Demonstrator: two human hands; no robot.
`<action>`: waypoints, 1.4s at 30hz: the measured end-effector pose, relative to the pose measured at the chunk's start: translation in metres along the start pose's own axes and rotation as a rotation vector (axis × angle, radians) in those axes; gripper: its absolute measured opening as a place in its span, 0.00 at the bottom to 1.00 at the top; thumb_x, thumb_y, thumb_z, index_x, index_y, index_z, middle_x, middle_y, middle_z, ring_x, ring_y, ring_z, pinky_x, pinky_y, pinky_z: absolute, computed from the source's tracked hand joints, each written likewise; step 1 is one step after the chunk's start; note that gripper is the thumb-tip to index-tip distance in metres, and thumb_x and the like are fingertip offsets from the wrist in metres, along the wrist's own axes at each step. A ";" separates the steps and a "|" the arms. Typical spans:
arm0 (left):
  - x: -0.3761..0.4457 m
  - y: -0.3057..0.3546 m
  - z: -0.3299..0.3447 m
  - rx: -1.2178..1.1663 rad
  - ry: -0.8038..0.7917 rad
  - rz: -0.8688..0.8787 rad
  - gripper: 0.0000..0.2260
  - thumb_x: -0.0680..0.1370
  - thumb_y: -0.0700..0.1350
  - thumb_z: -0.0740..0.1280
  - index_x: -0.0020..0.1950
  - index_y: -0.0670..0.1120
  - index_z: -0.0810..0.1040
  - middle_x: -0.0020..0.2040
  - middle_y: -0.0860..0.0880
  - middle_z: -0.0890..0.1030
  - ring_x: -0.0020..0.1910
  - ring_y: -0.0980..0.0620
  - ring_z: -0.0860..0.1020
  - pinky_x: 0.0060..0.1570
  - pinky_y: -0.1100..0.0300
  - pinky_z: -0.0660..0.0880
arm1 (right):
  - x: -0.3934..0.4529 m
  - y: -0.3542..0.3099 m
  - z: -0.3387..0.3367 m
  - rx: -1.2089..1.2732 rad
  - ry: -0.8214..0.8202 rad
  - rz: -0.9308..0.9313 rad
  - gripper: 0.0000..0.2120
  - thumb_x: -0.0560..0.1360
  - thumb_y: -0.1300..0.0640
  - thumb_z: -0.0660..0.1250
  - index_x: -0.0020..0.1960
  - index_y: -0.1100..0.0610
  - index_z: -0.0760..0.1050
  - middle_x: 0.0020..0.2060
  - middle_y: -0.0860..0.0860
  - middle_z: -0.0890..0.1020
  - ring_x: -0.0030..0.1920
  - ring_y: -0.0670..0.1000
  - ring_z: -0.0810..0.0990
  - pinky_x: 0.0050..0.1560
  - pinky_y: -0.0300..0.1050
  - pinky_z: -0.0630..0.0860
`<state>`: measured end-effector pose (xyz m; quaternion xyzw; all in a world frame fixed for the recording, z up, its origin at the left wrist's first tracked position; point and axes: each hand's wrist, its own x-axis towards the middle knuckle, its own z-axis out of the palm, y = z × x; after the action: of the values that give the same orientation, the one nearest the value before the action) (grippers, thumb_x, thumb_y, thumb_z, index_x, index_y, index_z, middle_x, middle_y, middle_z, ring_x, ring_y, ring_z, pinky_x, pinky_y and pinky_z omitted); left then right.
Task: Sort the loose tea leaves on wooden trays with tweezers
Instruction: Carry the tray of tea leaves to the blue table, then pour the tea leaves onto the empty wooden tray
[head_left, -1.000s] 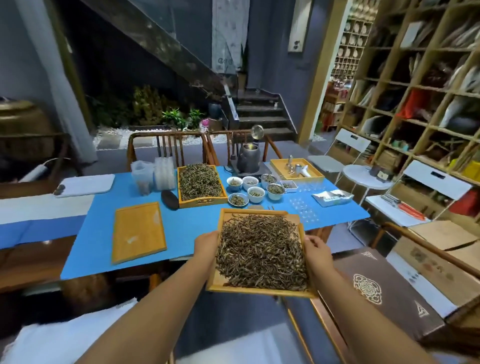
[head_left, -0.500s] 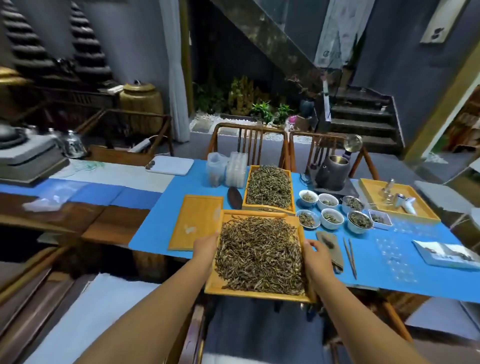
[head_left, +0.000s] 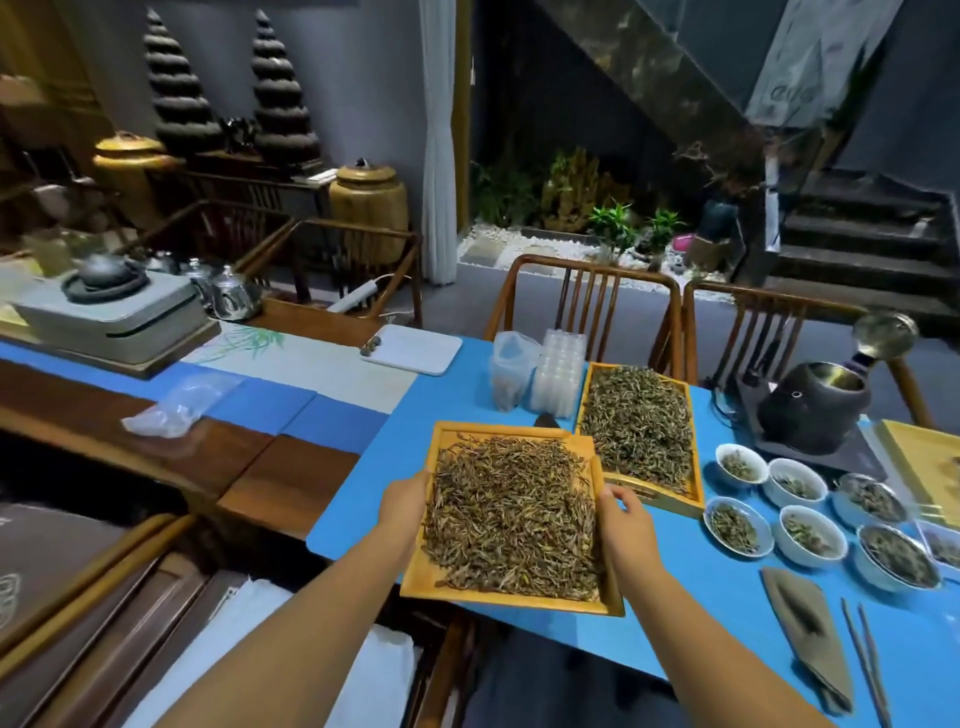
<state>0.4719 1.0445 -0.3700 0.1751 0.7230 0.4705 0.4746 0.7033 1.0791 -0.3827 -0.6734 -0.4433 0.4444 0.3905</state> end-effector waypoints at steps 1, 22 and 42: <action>0.005 0.001 -0.002 -0.007 0.001 -0.007 0.10 0.79 0.49 0.59 0.44 0.42 0.71 0.43 0.42 0.70 0.43 0.47 0.70 0.42 0.52 0.64 | 0.006 -0.001 0.007 -0.002 -0.018 0.009 0.09 0.80 0.52 0.56 0.53 0.55 0.73 0.27 0.53 0.71 0.26 0.52 0.68 0.28 0.42 0.64; 0.089 -0.039 -0.036 -0.072 0.233 -0.153 0.10 0.76 0.48 0.65 0.41 0.41 0.75 0.39 0.40 0.75 0.40 0.46 0.73 0.40 0.53 0.66 | 0.091 0.058 0.116 -0.139 -0.369 0.144 0.11 0.80 0.54 0.57 0.57 0.58 0.74 0.48 0.57 0.80 0.44 0.56 0.78 0.43 0.46 0.71; 0.122 -0.050 -0.038 0.080 0.350 -0.045 0.17 0.80 0.49 0.61 0.37 0.40 0.78 0.36 0.42 0.76 0.34 0.48 0.72 0.38 0.57 0.67 | 0.119 0.073 0.145 -0.241 -0.538 0.204 0.13 0.81 0.51 0.55 0.59 0.57 0.73 0.37 0.51 0.75 0.40 0.54 0.74 0.43 0.49 0.72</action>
<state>0.3901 1.0857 -0.4713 0.0931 0.8165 0.4540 0.3445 0.6101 1.1880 -0.5236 -0.6140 -0.5103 0.5879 0.1302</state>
